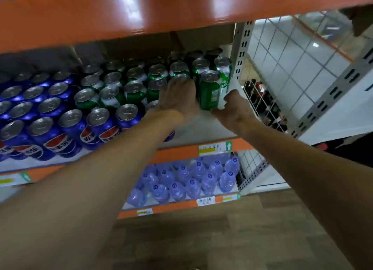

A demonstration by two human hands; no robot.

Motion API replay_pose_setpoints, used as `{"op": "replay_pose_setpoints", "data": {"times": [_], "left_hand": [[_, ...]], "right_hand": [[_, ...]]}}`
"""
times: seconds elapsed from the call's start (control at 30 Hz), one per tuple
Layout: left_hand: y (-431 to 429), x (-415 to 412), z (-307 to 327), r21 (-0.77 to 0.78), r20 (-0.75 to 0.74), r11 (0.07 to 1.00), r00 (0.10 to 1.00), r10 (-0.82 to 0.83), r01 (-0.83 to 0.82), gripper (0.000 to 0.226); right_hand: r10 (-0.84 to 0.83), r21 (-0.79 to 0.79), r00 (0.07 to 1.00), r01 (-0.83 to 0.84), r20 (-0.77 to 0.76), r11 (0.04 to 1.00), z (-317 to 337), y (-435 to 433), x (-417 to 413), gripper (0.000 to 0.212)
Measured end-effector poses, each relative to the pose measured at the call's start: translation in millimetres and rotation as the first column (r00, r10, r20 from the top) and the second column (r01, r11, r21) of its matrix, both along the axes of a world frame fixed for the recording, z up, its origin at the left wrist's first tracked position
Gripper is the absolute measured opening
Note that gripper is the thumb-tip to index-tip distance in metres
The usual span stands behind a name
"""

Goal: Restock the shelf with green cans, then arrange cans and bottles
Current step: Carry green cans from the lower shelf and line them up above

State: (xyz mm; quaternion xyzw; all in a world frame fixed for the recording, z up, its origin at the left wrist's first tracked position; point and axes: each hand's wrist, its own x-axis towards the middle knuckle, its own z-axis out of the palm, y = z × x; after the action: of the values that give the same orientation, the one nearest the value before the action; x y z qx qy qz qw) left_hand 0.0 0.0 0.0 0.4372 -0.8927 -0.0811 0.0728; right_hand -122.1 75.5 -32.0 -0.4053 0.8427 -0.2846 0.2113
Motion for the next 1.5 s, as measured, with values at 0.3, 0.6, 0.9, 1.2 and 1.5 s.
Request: {"op": "replay_pose_setpoints", "data": {"times": [0.3,0.6,0.9,1.2,1.5], "left_hand": [[-68.3,-5.3,-16.7,0.022,0.066,0.992,0.990,0.122,-0.124,0.079],[-83.1,-7.7,-23.2,-0.001,0.064,0.999,0.997,0.051,-0.051,0.088],[-58.7,-11.4,-1.4,-0.004,-0.145,1.000,0.989,-0.004,0.003,0.054],[92.3,72.3,84.6,0.304,-0.277,0.948,0.944,0.181,-0.092,0.059],[253.0,306.3,259.8,0.533,-0.195,0.762,0.823,0.533,-0.367,0.061]], "right_hand": [[-0.023,-0.107,1.000,0.022,-0.007,0.994,-15.3,-74.3,-25.7,0.074],[0.038,-0.184,0.999,-0.036,0.008,0.982,-27.9,-85.9,-27.5,0.067],[-0.019,-0.241,0.997,0.035,0.069,0.970,-3.6,-49.3,-23.7,0.057],[-0.019,-0.124,1.000,0.018,-0.006,0.992,113.5,98.3,22.4,0.057],[0.239,-0.063,0.963,-0.233,0.122,0.970,299.9,210.2,220.4,0.034]]}}
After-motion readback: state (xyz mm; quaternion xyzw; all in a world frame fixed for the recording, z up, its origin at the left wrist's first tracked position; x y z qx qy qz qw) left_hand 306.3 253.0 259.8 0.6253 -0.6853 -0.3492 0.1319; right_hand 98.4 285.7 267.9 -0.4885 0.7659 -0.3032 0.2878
